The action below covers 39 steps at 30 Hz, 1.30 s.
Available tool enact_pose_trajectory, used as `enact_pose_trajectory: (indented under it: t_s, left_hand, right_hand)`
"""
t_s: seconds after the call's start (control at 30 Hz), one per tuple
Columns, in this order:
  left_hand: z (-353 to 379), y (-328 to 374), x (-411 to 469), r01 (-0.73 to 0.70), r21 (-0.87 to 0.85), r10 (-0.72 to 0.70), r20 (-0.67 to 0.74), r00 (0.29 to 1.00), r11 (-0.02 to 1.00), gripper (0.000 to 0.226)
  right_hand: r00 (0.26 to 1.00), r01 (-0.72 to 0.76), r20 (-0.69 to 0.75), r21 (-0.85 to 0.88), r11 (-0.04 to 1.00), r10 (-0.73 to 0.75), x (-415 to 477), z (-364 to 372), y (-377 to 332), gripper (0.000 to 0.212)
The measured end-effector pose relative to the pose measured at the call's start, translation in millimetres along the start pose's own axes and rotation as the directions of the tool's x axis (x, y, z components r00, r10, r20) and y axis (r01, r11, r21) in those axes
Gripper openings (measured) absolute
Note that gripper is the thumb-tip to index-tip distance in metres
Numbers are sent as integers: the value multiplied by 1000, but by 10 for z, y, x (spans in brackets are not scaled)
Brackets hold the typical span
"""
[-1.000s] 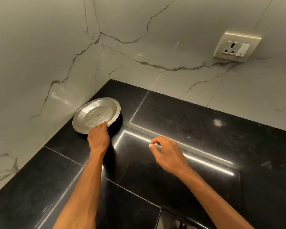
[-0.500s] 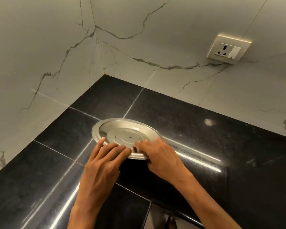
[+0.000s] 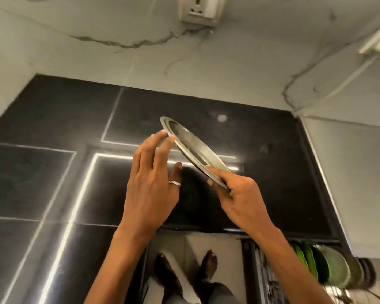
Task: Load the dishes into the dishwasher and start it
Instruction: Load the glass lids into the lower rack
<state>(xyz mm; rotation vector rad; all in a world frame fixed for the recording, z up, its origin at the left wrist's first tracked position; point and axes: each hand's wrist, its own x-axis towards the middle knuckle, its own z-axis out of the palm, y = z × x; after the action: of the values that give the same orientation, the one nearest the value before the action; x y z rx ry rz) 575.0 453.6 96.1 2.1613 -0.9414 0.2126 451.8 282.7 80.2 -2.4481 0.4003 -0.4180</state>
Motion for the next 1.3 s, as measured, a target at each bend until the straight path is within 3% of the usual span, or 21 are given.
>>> enact_pose_trajectory:
  t_s: [0.13,0.27,0.4,0.67,0.9,1.07,1.3]
  left_hand:
    - [439,518,-113,46,-163,-5,247,969,985,51]
    - [909,969,-388,-141,-162,202,472,858,977,48]
    - [1378,1555,-856,-300,-220,372,569,734,928,45]
    - [2108,2753,-1739,-464,-267,490,737,466,844,45]
    - [2555,3523,-1995,-696,-301,589,780,214,652,40]
    - [2987,3798,-1885,-780,-312,597,797,96,542,34]
    - [3849,3886,-1552,-833,-341,639,769,19,435,45]
  right_hand:
    - [953,-257,-123,148,955,276,-641,-413,234,26]
    - [843,-411,-236,298,861,484,-1335,-740,475,16]
    - [726,-530,-270,368,764,633,-2086,-1006,804,12]
    - [613,-604,-294,423,675,733,-3577,-1510,1308,15]
    - [476,-671,-350,448,591,807,-4638,-1872,1609,23]
    - [431,-744,-373,368,557,822,-4948,-1905,1787,27]
    - [343,-819,-398,318,478,851,-5071,-1579,2159,25]
